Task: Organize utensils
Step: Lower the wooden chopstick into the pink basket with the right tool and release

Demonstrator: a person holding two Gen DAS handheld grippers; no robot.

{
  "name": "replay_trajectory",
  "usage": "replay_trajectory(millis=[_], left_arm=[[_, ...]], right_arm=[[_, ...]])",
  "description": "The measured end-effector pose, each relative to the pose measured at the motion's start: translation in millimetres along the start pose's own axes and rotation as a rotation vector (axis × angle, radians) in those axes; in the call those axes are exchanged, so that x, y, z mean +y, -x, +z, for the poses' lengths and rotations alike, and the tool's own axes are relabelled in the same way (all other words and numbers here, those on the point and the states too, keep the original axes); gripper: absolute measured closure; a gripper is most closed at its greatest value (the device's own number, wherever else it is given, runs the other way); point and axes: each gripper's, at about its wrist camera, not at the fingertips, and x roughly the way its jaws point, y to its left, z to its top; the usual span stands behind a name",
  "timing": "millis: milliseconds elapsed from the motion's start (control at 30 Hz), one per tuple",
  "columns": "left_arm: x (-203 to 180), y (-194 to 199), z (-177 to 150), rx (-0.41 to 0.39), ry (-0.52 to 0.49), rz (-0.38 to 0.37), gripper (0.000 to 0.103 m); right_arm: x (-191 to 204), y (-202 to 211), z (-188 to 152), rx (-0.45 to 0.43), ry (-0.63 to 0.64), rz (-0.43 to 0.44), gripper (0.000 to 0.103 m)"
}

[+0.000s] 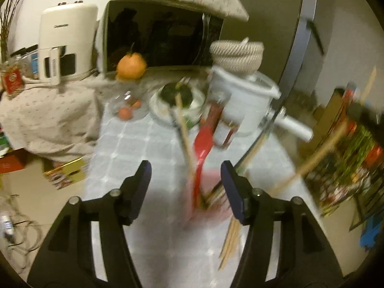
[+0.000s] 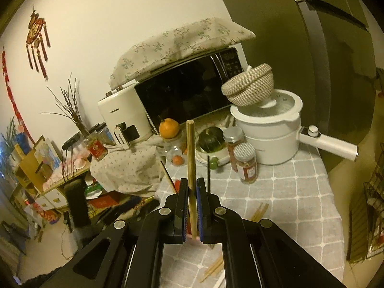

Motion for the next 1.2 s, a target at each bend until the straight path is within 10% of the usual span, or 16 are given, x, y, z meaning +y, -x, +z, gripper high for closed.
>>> replay_trajectory(millis=[267, 867, 1200], left_arm=[[29.4, -7.7, -35.1, 0.204, 0.072, 0.031, 0.035], [24.3, -7.1, -39.3, 0.24, 0.042, -0.026, 0.034], [11.3, -5.2, -44.5, 0.239, 0.016, -0.044, 0.026]], right_arm=[[19.8, -41.0, -3.7, 0.011, 0.038, -0.039, 0.097], [10.9, -112.3, -24.9, 0.172, 0.002, -0.159, 0.096], [5.1, -66.7, -11.6, 0.106, -0.03, -0.14, 0.048]])
